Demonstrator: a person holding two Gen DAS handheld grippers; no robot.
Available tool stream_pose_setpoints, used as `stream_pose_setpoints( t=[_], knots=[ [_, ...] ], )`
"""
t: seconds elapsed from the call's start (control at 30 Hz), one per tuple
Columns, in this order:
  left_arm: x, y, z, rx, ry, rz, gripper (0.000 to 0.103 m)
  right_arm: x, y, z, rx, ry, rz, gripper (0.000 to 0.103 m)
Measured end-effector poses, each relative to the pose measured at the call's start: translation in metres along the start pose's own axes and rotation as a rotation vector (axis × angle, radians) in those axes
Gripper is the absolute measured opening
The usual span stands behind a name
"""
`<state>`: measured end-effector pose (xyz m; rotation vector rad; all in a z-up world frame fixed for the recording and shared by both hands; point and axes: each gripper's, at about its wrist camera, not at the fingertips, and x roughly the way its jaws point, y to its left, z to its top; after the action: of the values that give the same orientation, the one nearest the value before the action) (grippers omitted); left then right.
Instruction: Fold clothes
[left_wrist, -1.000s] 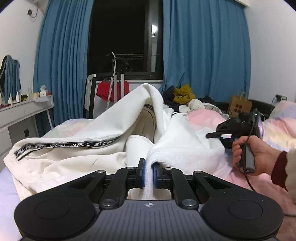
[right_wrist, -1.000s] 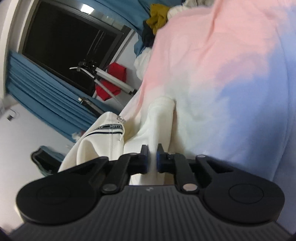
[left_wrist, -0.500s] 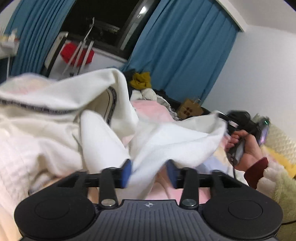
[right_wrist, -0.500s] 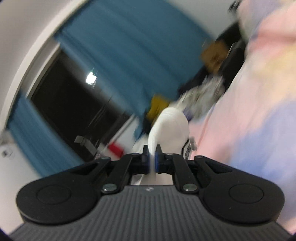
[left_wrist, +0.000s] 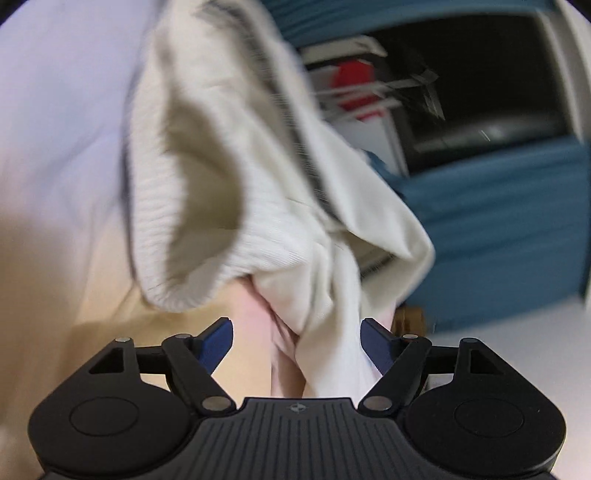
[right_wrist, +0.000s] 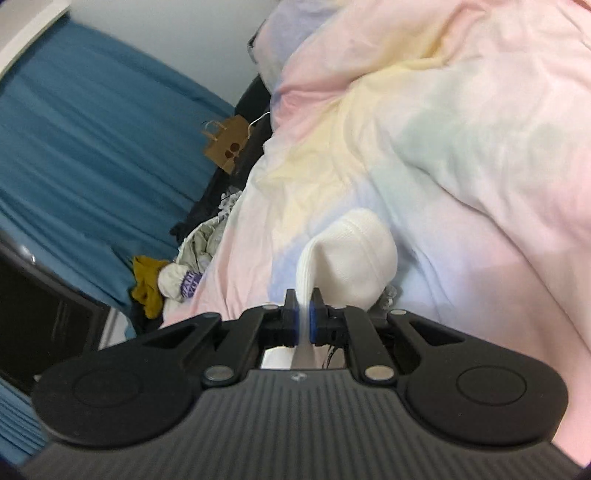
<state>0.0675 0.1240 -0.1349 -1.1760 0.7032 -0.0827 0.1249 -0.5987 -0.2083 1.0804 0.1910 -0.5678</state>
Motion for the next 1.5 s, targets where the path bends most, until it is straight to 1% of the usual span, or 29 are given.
stream_pose_setpoints(
  t=[0.17,0.23,0.27,0.33,0.37,0.47,0.53,0.7,0.8,0.83,0.87,0.93,1.0,1.03,1.1,1.13,1.17,1.2,1.3,1.37,1.43,1.47,1.5],
  knots=[
    [0.032,0.026,0.013,-0.214,-0.022,0.079,0.078,0.001,0.026,-0.004,-0.099,-0.032,0.026,0.009],
    [0.040,0.034,0.012,-0.264,-0.045,0.092,0.074,0.001,0.032,-0.003,-0.120,-0.044,0.029,0.009],
    [0.035,0.032,0.015,-0.251,-0.055,0.100,0.071,0.002,0.034,-0.002,-0.126,-0.047,0.028,0.009],
    [0.023,0.028,0.020,-0.224,-0.073,0.116,0.049,0.006,0.034,-0.003,-0.125,-0.051,0.028,0.009],
    [0.018,0.026,0.023,-0.210,-0.083,0.123,0.027,0.007,0.034,-0.004,-0.125,-0.053,0.029,0.009],
    [0.001,0.020,0.031,-0.170,-0.111,0.147,0.001,0.013,0.035,-0.007,-0.146,-0.060,0.026,0.009],
    [-0.011,0.016,0.037,-0.143,-0.129,0.162,0.000,0.018,0.036,-0.008,-0.164,-0.065,0.028,0.009],
    [-0.039,0.006,0.051,-0.075,-0.176,0.201,0.000,0.020,0.031,-0.005,-0.127,-0.084,0.022,0.009],
    [-0.056,-0.001,0.059,-0.034,-0.204,0.224,0.000,0.021,0.028,-0.002,-0.115,-0.080,0.025,0.009],
    [-0.061,-0.002,0.061,-0.020,-0.209,0.229,0.000,0.021,0.028,-0.003,-0.121,-0.079,0.022,0.009],
    [-0.066,-0.004,0.058,0.000,-0.190,0.220,0.002,0.022,0.029,-0.003,-0.128,-0.078,0.019,0.009],
    [-0.069,-0.012,0.050,0.060,-0.161,0.224,0.016,0.022,0.030,-0.004,-0.139,-0.078,0.016,0.009],
    [-0.070,-0.020,0.043,0.135,-0.159,0.272,0.036,0.021,0.031,-0.005,-0.146,-0.080,0.015,0.009],
    [-0.075,-0.026,0.039,0.190,-0.167,0.282,0.041,0.020,0.032,-0.005,-0.149,-0.081,0.017,0.009],
    [-0.085,-0.038,0.032,0.299,-0.178,0.299,0.060,0.020,0.032,-0.005,-0.152,-0.081,0.019,0.009],
    [-0.089,-0.041,0.028,0.352,-0.147,0.283,0.068,0.020,0.031,-0.005,-0.149,-0.081,0.019,0.009],
    [-0.092,-0.044,0.025,0.405,-0.117,0.267,0.078,0.021,0.031,-0.005,-0.145,-0.082,0.019,0.009],
    [-0.095,-0.047,0.021,0.455,-0.087,0.253,0.079,0.021,0.030,-0.004,-0.142,-0.082,0.019,0.009],
    [-0.088,-0.057,0.015,0.581,-0.021,0.255,0.082,0.024,0.033,-0.006,-0.154,-0.085,0.019,0.009],
    [-0.082,-0.064,0.011,0.663,0.022,0.259,0.082,0.027,0.036,-0.007,-0.175,-0.089,0.017,0.009],
    [-0.064,-0.064,0.012,0.713,0.058,0.301,0.081,0.034,0.038,-0.008,-0.187,-0.091,0.016,0.009],
    [-0.054,-0.065,0.014,0.734,0.079,0.316,0.078,0.040,0.039,-0.008,-0.180,-0.086,0.021,0.009],
    [-0.042,-0.063,0.016,0.746,0.096,0.316,0.076,0.046,0.039,-0.008,-0.174,-0.082,0.026,0.009]
  ],
)
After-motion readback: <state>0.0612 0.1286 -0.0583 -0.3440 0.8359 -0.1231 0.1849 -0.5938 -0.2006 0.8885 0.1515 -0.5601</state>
